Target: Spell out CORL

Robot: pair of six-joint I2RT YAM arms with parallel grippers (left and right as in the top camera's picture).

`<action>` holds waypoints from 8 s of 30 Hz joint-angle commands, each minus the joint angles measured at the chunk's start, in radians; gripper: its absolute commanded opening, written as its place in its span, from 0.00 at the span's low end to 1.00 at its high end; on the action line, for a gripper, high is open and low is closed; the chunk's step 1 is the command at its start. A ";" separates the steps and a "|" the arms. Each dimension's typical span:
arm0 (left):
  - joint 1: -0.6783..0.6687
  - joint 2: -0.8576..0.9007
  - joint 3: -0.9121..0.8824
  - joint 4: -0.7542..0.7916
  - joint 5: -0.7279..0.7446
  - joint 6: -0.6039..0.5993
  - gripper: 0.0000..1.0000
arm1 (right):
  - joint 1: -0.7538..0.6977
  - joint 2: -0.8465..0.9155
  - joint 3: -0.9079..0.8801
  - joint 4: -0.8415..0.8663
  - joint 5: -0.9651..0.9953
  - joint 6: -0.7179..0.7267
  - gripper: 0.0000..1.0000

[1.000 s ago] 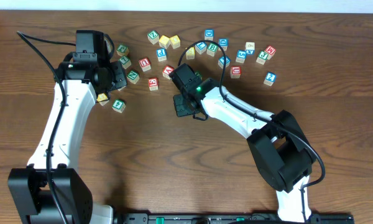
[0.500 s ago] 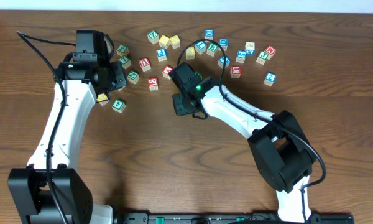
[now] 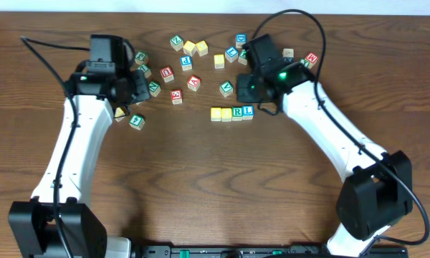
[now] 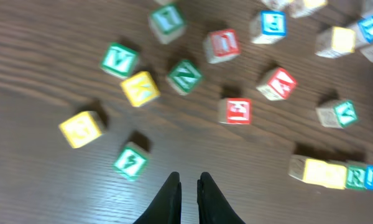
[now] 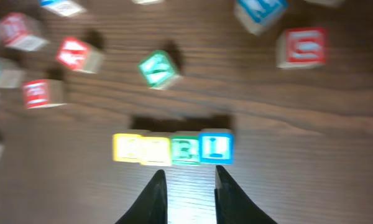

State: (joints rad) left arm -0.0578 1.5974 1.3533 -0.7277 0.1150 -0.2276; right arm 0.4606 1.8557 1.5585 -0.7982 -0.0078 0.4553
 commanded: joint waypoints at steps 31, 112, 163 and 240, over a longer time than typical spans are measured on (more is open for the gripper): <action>-0.177 0.292 0.023 0.083 0.147 0.010 0.09 | -0.078 0.211 -0.003 -0.029 0.005 0.019 0.04; 0.126 -0.160 0.095 -0.106 0.049 0.104 0.97 | -0.384 -1.175 -0.905 0.572 -0.133 -0.335 0.99; 0.126 -0.161 0.095 -0.102 0.048 0.105 0.97 | -0.427 -1.849 -1.553 0.735 -0.141 -0.338 0.99; 0.174 -1.594 -1.349 0.666 0.000 0.376 0.97 | -0.427 -1.849 -1.553 0.735 -0.141 -0.338 0.99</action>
State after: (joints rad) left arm 0.1108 0.0105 0.0128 -0.0158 0.1043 0.1329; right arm 0.0387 0.0147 0.0071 -0.0593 -0.1425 0.1246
